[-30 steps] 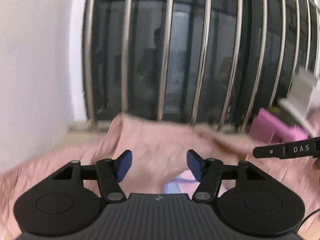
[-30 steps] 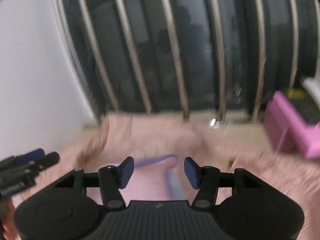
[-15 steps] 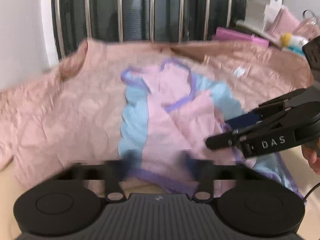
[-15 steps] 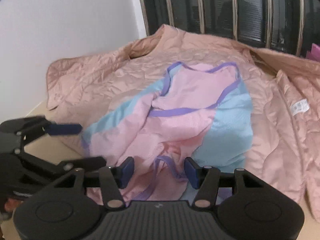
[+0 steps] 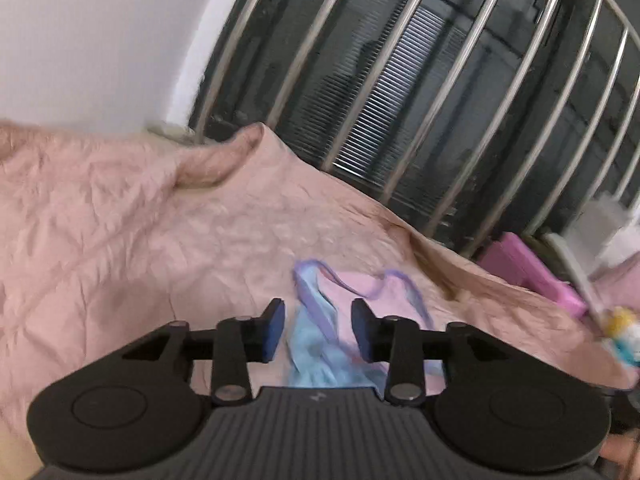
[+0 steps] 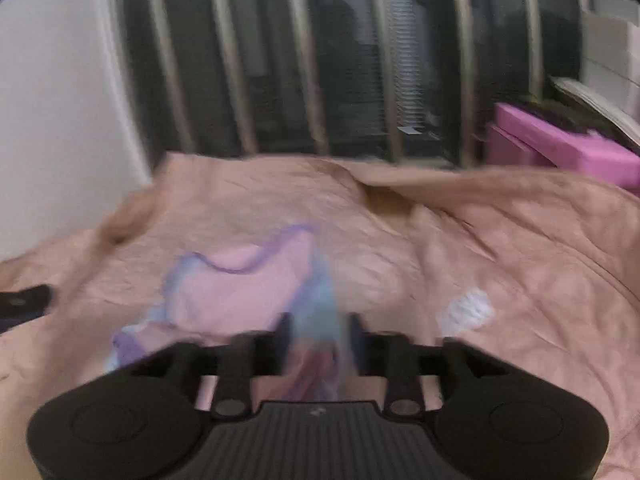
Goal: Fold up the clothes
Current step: 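Lower the unfolded garment onto the jacket and open both grippers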
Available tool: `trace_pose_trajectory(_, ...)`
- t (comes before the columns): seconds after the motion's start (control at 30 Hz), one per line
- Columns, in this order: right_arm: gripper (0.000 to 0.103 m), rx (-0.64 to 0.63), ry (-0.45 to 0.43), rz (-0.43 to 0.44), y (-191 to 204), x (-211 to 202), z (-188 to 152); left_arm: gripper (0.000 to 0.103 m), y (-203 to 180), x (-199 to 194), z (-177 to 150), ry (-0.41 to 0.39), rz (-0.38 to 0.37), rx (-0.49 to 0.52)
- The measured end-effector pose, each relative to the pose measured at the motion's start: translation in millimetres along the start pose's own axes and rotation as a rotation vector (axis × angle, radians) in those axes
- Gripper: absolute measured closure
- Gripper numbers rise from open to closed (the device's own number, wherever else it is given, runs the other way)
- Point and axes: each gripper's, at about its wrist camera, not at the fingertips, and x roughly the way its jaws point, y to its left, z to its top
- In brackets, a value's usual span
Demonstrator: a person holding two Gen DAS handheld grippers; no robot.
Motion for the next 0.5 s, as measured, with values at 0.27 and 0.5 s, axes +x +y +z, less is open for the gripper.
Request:
trace_pose_trajectory(0.27, 0.049, -0.229, 0.120, 0.374, 27.7, -92.6, -84.5, 0.039, -20.9, -40.8, -84.1, 0.203, -0.125, 0.460)
trace_pose_trajectory(0.5, 0.097, -0.247, 0.170, 0.270, 38.9, -75.7, -121.9, 0.098, -37.6, -12.8, -90.1, 0.292, -0.134, 0.386)
